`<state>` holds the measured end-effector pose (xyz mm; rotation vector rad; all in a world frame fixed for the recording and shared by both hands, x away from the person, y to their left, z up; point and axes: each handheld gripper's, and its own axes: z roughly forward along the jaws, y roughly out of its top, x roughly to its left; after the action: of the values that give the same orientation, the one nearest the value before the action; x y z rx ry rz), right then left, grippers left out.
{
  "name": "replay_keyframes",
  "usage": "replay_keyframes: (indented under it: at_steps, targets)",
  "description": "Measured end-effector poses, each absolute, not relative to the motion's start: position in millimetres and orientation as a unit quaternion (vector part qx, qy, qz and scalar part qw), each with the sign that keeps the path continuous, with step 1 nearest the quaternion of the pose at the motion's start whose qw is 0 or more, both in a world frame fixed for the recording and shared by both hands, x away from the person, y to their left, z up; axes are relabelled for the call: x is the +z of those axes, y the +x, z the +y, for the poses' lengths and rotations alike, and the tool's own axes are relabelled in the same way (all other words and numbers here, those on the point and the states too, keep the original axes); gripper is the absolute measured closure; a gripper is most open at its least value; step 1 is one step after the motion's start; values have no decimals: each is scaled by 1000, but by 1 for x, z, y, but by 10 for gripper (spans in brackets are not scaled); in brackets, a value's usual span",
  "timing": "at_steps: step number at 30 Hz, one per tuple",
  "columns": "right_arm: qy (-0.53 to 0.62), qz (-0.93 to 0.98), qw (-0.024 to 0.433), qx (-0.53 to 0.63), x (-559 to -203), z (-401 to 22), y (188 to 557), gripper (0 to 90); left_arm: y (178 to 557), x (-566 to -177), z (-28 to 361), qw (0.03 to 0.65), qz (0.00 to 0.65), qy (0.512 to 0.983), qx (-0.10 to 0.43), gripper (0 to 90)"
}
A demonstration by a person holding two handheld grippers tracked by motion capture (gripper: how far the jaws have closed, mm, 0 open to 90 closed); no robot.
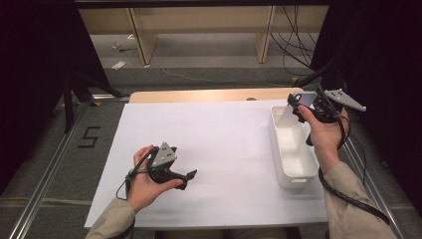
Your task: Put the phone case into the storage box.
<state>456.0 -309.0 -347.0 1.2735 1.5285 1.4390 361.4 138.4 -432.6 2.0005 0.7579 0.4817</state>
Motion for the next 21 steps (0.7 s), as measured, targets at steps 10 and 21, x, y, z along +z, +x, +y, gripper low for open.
replay_keyframes:
  at_steps: [10, 21]
  targets:
    - [490, 586, 339, 548, -348, -311, 458, 180, 361, -433, 138, 457, 306, 812, 196, 0]
    - [491, 589, 340, 544, -349, -311, 461, 180, 362, -433, 137, 457, 306, 812, 195, 0]
